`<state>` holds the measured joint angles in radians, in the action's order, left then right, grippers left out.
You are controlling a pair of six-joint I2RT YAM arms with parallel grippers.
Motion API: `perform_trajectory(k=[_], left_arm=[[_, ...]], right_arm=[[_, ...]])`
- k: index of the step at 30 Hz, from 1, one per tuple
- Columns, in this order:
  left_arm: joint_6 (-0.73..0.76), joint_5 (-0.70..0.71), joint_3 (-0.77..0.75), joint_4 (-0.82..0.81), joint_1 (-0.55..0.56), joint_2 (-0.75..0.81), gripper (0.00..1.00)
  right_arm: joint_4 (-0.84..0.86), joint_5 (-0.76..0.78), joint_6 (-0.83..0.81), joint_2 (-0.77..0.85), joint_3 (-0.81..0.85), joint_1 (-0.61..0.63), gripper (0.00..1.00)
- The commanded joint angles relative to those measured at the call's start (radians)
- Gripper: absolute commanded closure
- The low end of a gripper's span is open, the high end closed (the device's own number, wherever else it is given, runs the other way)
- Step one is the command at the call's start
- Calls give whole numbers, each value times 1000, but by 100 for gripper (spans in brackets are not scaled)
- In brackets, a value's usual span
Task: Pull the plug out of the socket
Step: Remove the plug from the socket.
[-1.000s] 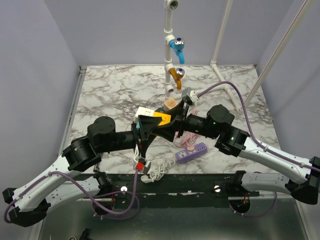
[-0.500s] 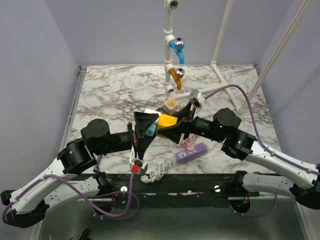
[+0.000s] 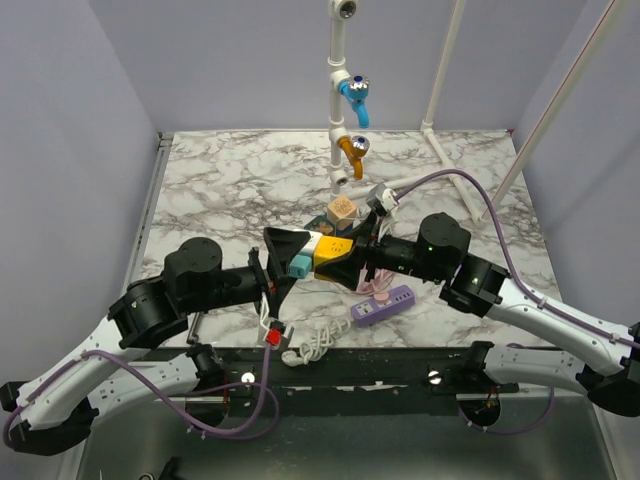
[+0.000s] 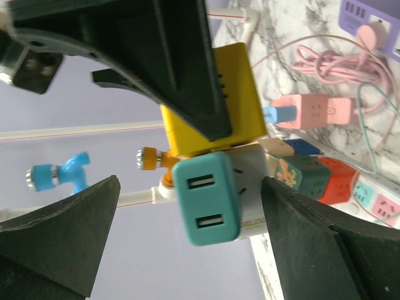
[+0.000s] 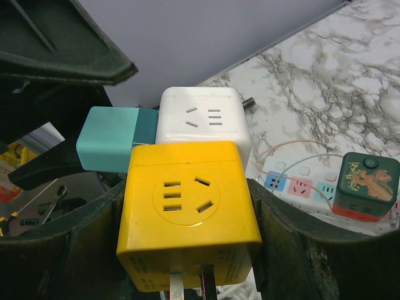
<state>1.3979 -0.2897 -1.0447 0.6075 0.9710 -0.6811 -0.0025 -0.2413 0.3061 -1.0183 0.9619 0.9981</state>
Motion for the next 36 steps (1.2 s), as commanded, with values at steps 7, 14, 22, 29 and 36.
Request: perform_trajectory(k=[7,14,22,29,36], left_arm=[[9,52,-5,128,0,-34,2],[-76,134,10,-117,-14,-80,2],[-96,93,51,-111,-15,-72,2],[-132,93,-15,-125,-15,-92,35],[-93,64,71,-222,-15,-20,74]], right_arm=[[74,-38,2,8,82,-2,99],[89,-78,2,-24,77,-3,99],[135,-79,12,-27,86,-2,99],[146,-53,11,-10,51,-2,99],[139,-35,2,0,31,-2,100]])
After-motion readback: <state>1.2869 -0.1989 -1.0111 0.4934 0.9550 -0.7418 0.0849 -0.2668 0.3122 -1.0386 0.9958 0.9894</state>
